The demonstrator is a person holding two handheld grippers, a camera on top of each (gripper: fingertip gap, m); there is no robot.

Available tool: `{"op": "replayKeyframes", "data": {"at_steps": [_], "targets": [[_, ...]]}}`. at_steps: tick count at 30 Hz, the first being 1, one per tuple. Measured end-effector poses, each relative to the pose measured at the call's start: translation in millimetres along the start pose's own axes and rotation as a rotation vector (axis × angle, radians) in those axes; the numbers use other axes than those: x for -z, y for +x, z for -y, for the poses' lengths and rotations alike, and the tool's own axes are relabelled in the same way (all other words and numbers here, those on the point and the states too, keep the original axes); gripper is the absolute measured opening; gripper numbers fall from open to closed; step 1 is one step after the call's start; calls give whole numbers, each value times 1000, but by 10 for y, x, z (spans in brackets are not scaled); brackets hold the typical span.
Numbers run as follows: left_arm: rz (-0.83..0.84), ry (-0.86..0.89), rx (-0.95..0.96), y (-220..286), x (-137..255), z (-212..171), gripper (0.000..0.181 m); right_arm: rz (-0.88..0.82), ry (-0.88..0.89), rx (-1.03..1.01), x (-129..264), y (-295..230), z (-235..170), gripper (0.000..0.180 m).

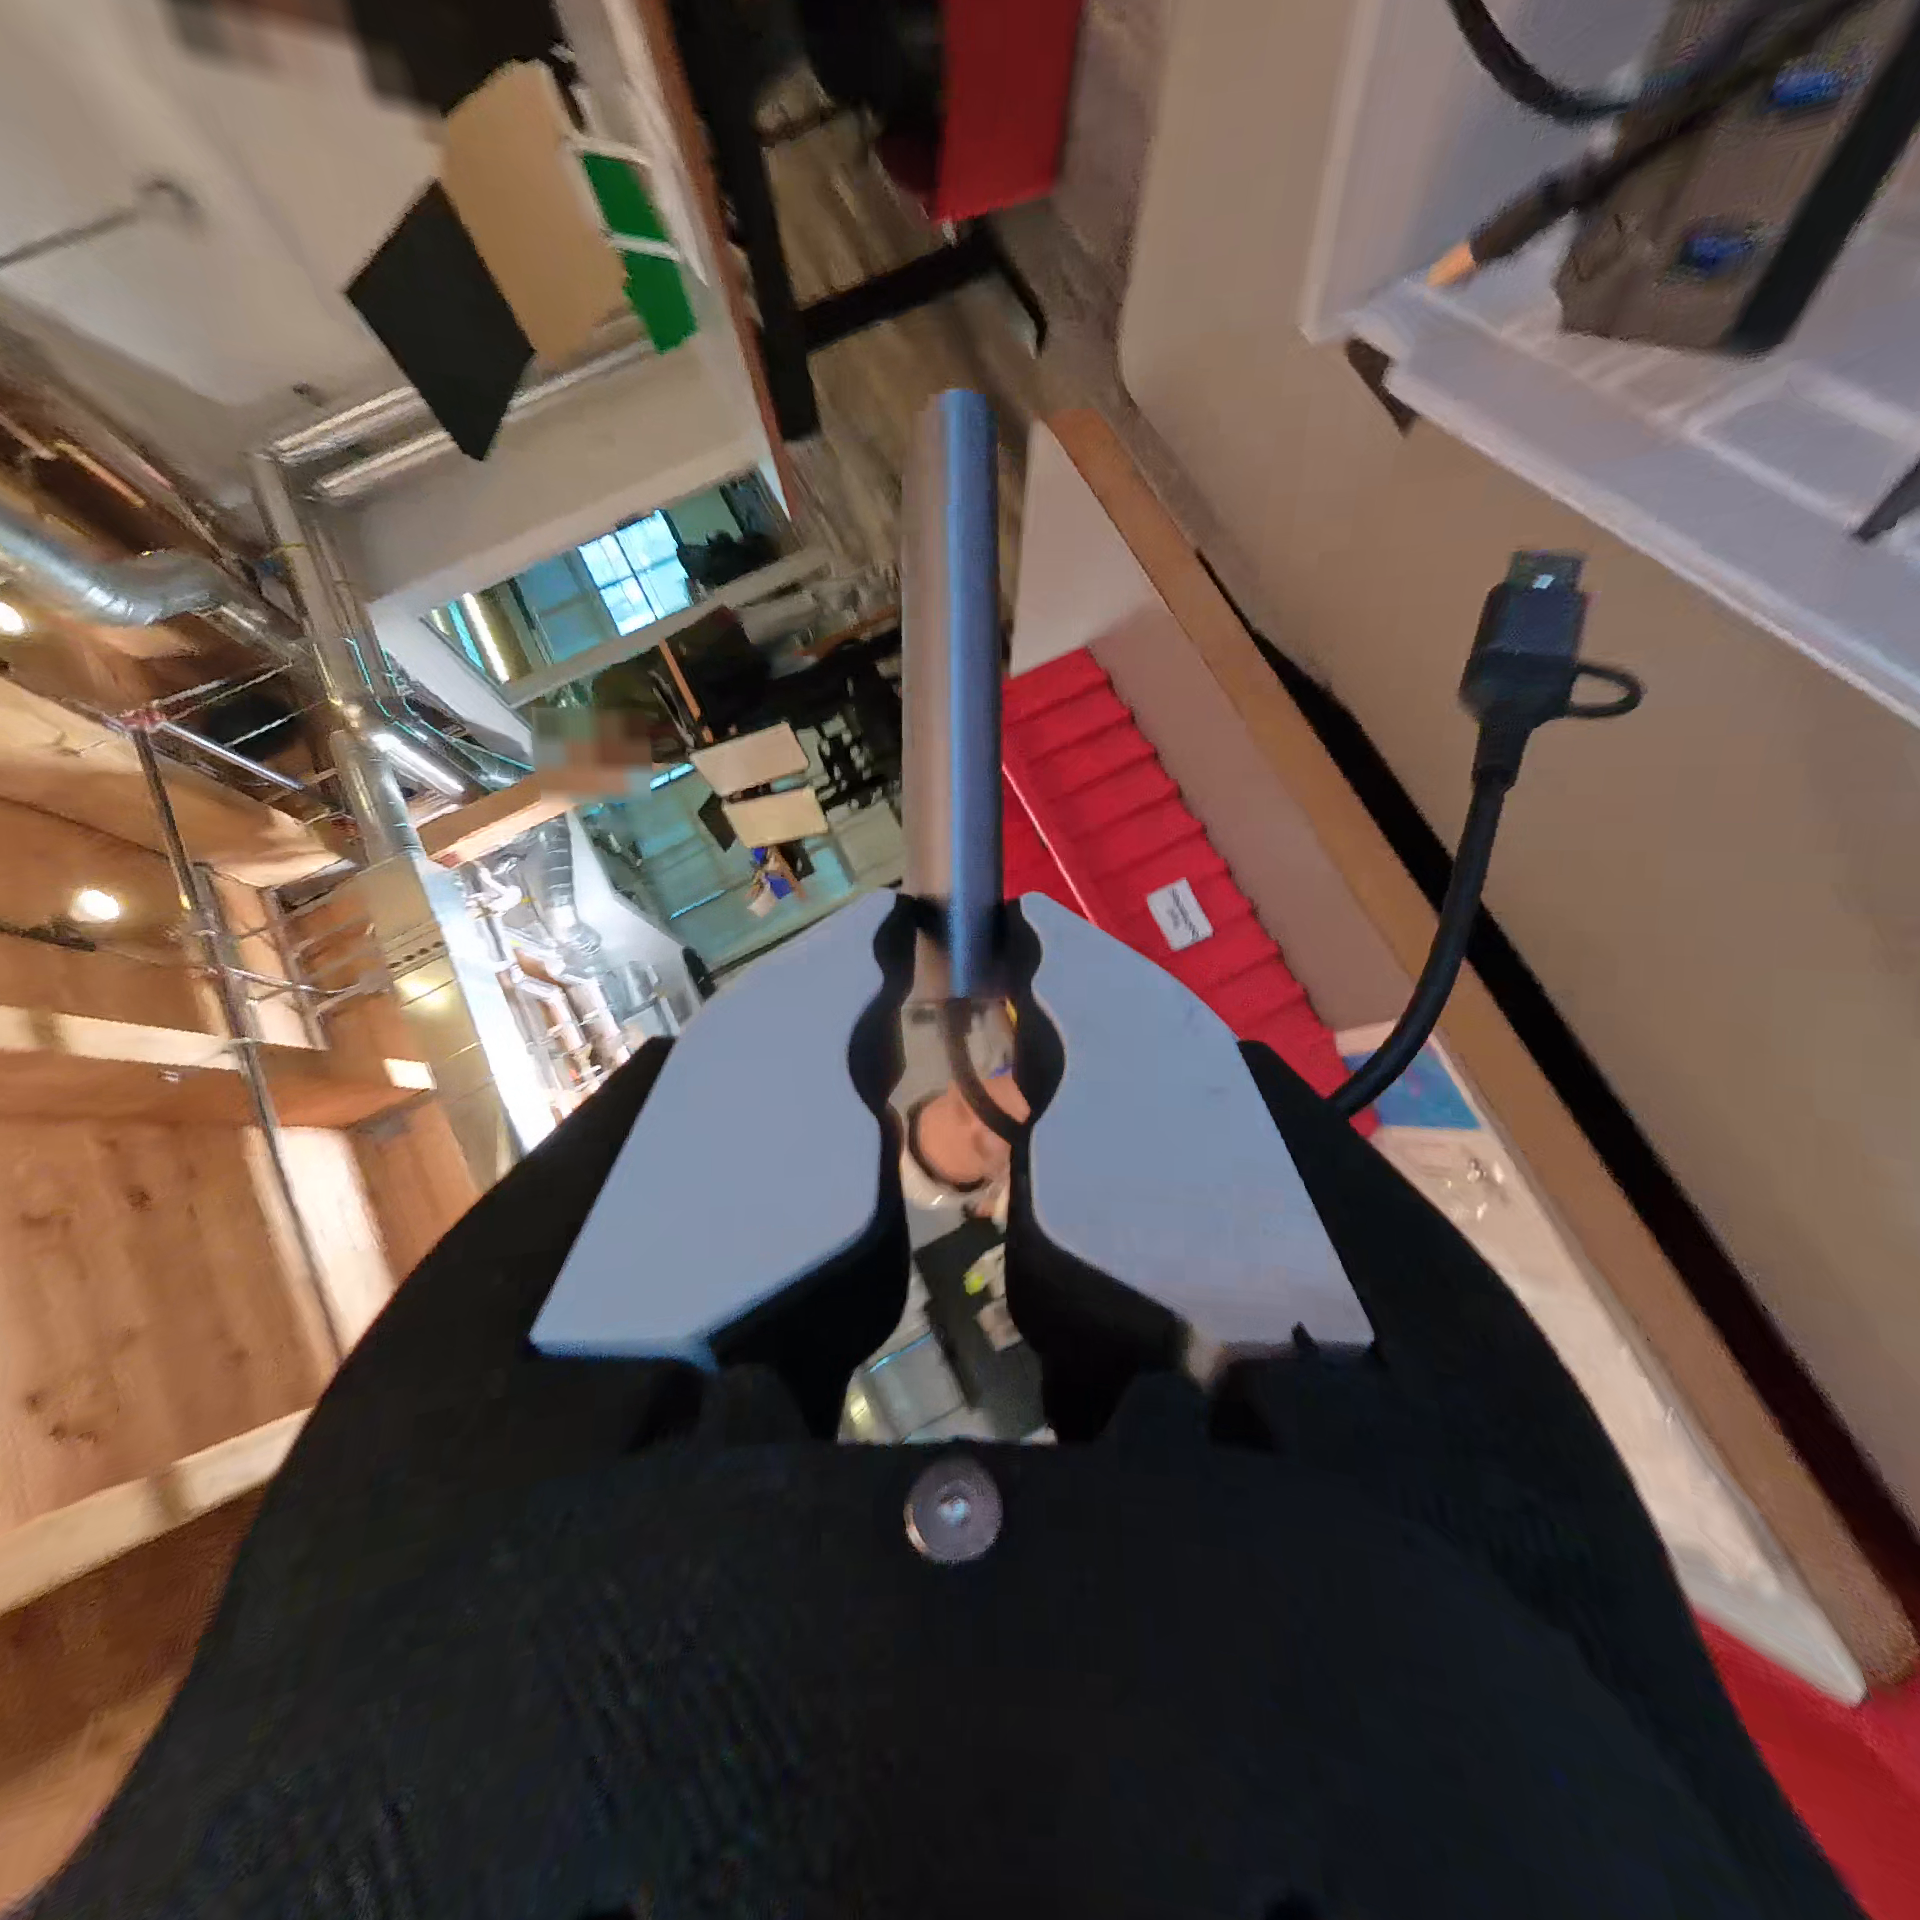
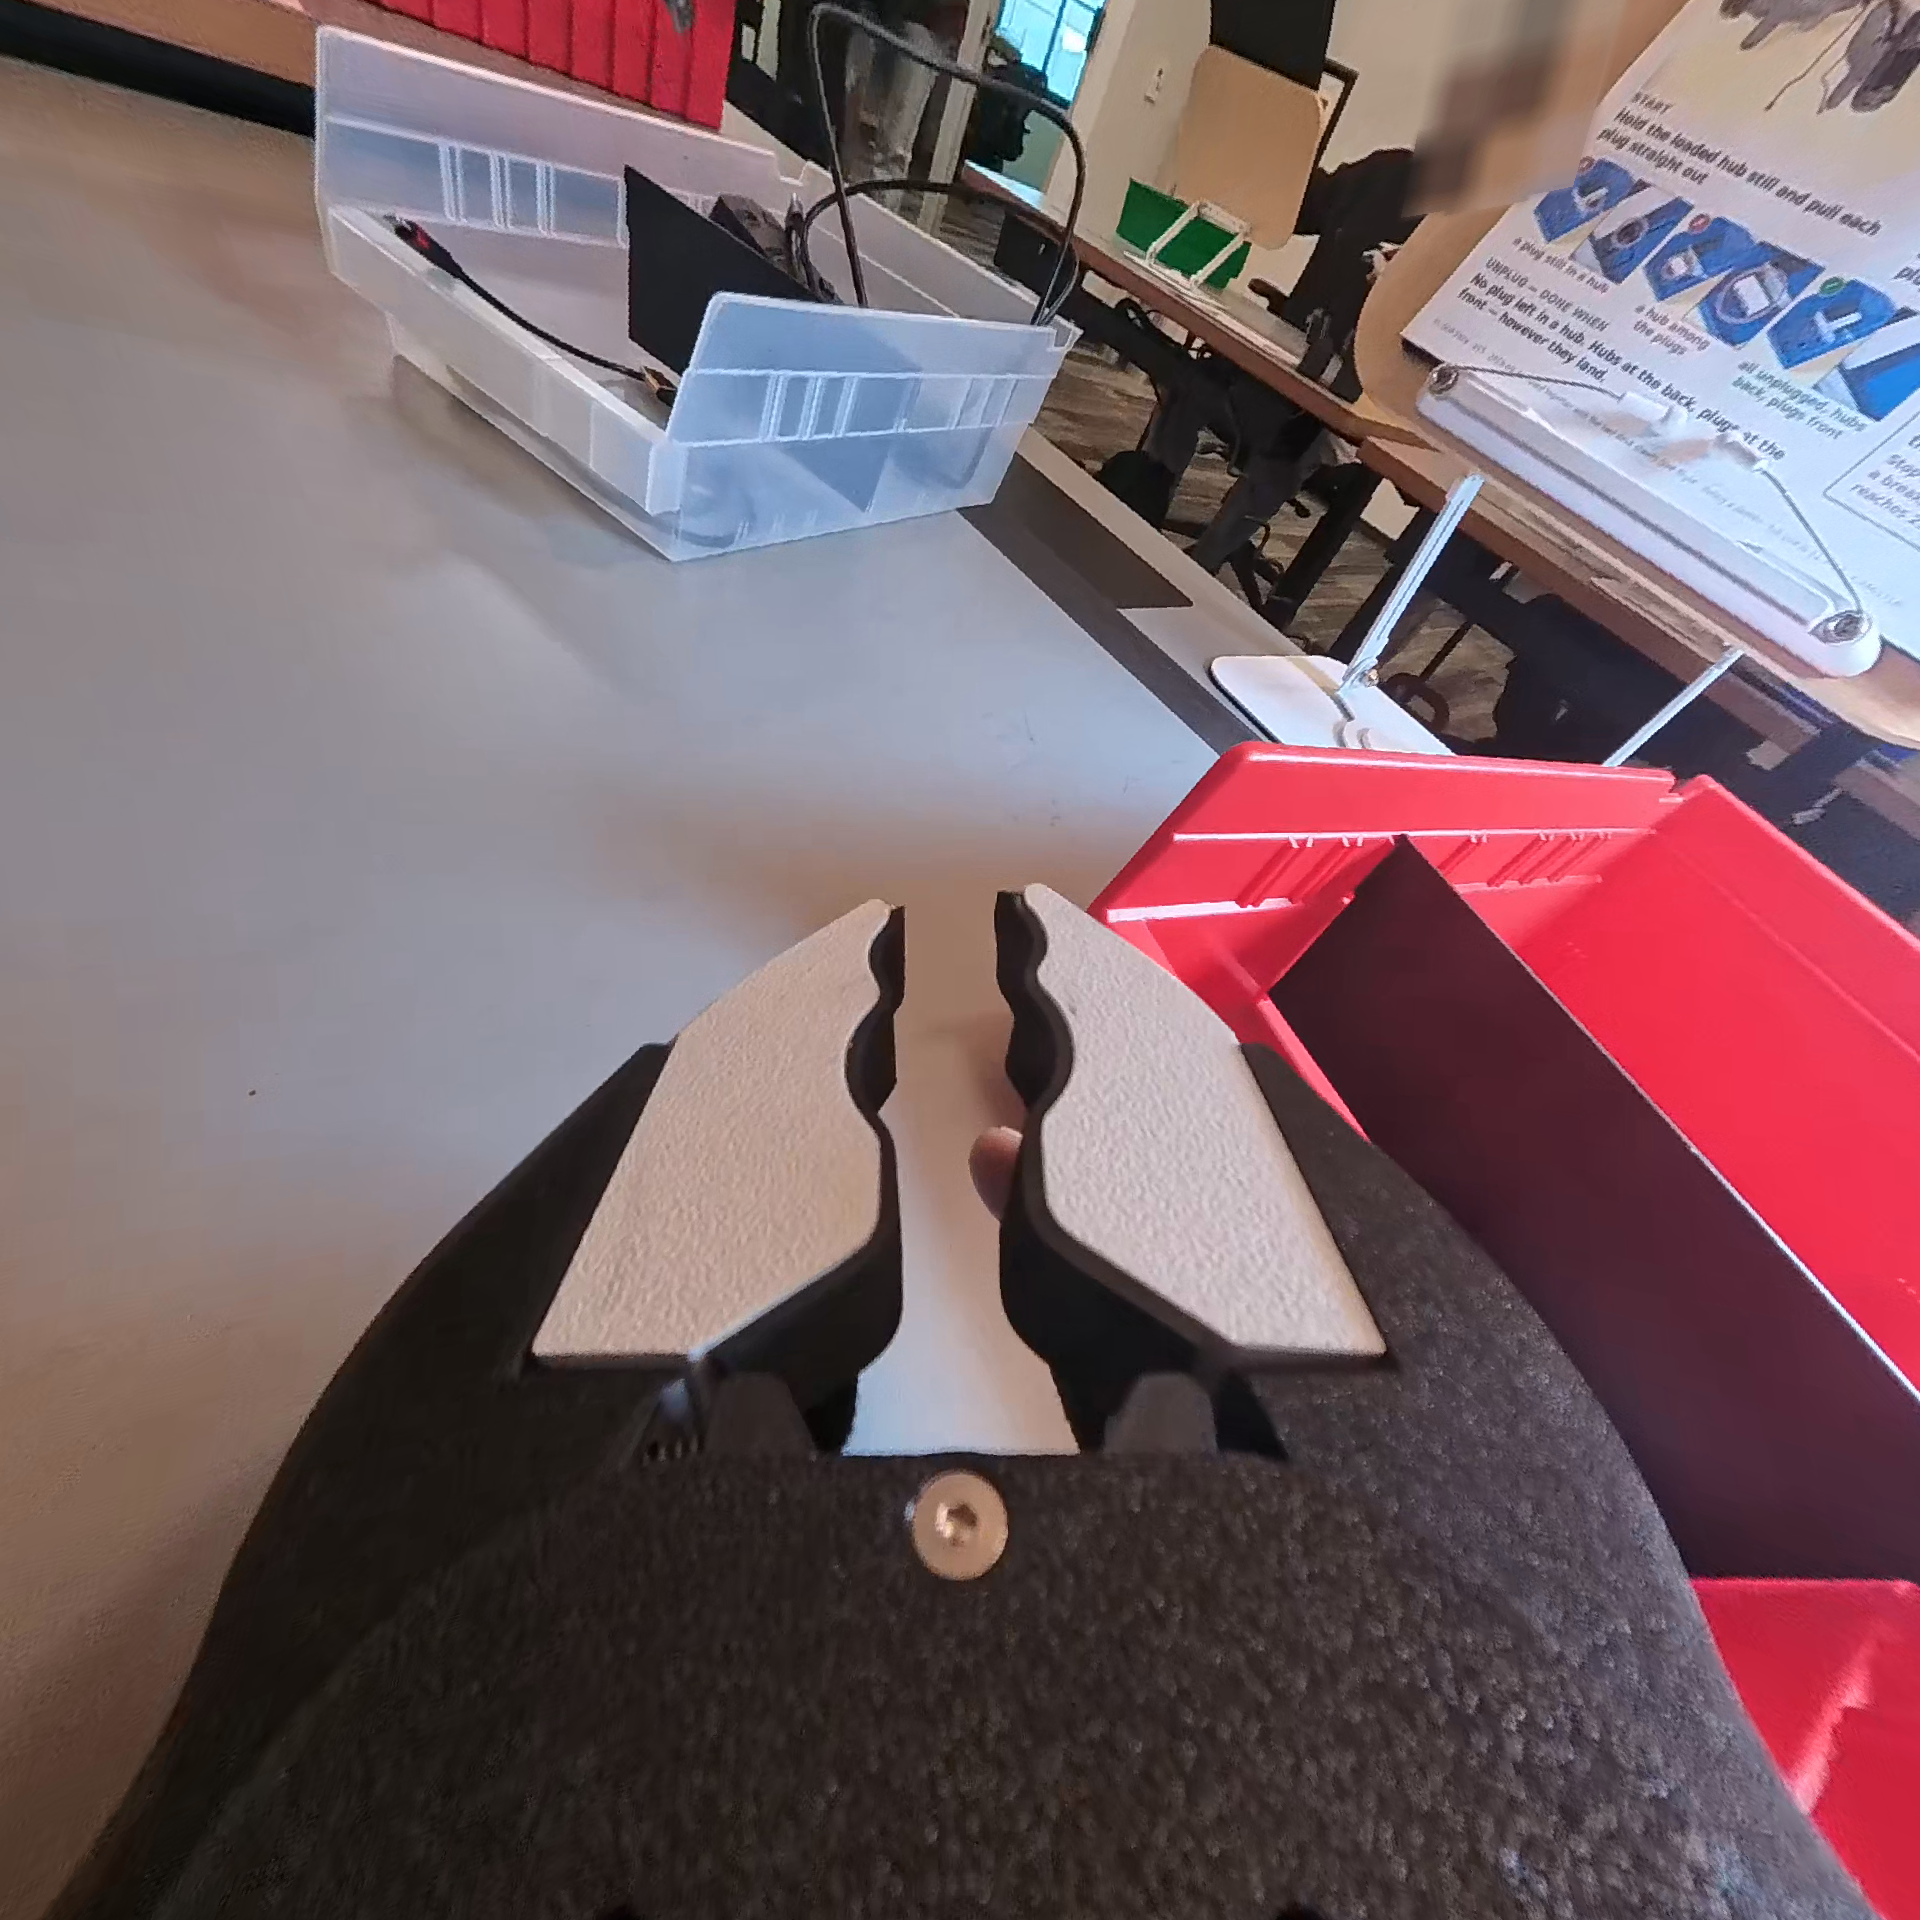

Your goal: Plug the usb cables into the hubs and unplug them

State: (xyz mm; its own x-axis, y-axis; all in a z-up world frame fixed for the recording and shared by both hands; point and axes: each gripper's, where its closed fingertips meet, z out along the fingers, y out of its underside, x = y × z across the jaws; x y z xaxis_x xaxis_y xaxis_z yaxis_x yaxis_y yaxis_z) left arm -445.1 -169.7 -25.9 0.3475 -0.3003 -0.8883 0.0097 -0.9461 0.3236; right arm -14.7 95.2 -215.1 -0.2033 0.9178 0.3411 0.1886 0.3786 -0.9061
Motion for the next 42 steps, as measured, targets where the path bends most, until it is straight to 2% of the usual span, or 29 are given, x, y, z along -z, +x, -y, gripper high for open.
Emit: {"op": "replayKeyframes", "data": {"at_steps": [2,5,7,10,14,17,19,22,24,27,29,31,36,39,40,41,42], "targets": [[-29,142,174,-133,202,25,16,1,6,-10,5,4,12,17],[-226,522,488,-131,700,343,16,0,24,-26,6,15,46,17],[-436,844,634,5,1230,675,16,-5,42,-15,3,26,103,17],[-821,1314,754,325,2190,1109,16,12,111,-11,-9,47,342,18],[-1247,1777,775,749,3193,1495,16,92,285,-80,25,153,934,20],[-1518,2017,743,969,3683,1708,16,251,379,-177,44,206,1342,32],[-1602,2126,741,1076,3850,1829,16,378,440,-247,62,160,1539,42],[-1678,2157,740,1256,3915,1984,16,518,467,-334,13,12,1574,42],[-1647,2137,739,1394,3880,2074,16,549,455,-324,-57,-98,1452,21],[-1524,2067,694,1551,3720,2181,14,518,392,-275,-151,-117,1267,17],[-1348,1971,687,1549,3541,2246,16,466,288,-199,-214,-52,1132,17],[-1200,1933,645,1464,3458,2186,25,389,150,-67,-258,33,997,17],[-817,1839,389,1359,3640,2057,41,169,-232,333,-313,228,843,16],[-619,1735,276,1303,3684,2134,46,193,-315,396,-353,184,934,17],[-563,1709,255,1281,3667,2171,44,223,-318,391,-368,142,965,17],[-513,1684,251,1257,3623,2206,34,256,-314,385,-376,93,990,17],[-471,1652,255,1253,3540,2241,16,273,-275,378,-386,57,1044,17]]}}
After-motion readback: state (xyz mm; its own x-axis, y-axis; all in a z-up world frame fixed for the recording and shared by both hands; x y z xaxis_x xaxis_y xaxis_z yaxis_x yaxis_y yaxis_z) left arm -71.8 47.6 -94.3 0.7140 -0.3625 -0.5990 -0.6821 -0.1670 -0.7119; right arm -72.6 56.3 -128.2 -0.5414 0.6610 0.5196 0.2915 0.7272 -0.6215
